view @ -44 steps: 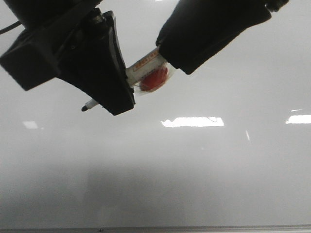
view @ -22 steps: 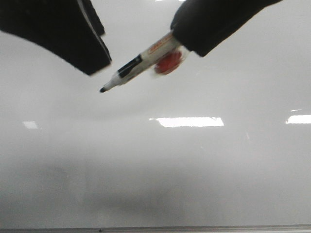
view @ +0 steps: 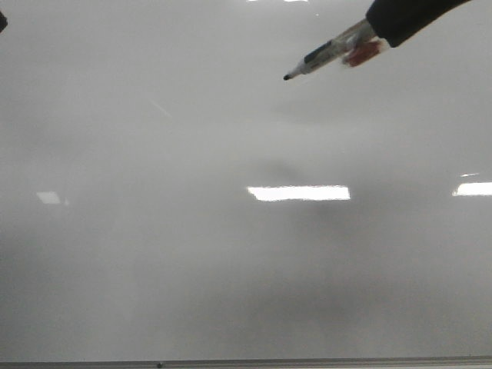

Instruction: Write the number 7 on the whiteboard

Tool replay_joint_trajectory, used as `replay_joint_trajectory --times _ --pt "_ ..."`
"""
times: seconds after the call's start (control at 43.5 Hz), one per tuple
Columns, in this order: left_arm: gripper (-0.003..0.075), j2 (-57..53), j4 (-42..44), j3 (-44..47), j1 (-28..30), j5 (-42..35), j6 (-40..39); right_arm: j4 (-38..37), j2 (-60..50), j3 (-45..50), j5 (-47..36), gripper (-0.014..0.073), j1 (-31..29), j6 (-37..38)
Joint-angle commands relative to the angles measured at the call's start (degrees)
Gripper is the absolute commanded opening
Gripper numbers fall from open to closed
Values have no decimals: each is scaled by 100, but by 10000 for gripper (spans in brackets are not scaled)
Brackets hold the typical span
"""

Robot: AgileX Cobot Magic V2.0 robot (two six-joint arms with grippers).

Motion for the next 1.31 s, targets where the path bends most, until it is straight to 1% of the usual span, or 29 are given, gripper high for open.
replay_joint_trajectory --times 0.0,0.138,0.345,0.62,0.827,1.011,1.057,1.195,1.287 --pt "479 -78 -131 -146 21 -422 -70 234 7 -160 -863 -66 7 4" --pt "479 -78 -131 -146 21 -437 -70 336 183 -173 -1242 -66 7 4" --pt "478 -78 -131 -146 21 -450 -70 370 473 -179 -1546 -66 20 4" --pt "478 -78 -131 -146 21 -450 -70 376 978 -751 -1423 -66 36 4" --pt "471 -78 -131 -146 21 -450 -70 371 1184 -831 -1476 -66 -39 4" --pt "471 -78 -131 -146 21 -440 -70 355 1014 -831 -977 -57 -677 4" --pt "471 -78 -131 -146 21 -440 -70 325 1001 -831 -887 -57 -761 4" --pt "471 -78 -131 -146 21 -450 -70 314 1013 -831 -844 -57 -754 -1" --pt "471 -78 -131 -146 21 -450 -70 314 1085 -826 -581 -57 -707 -12"
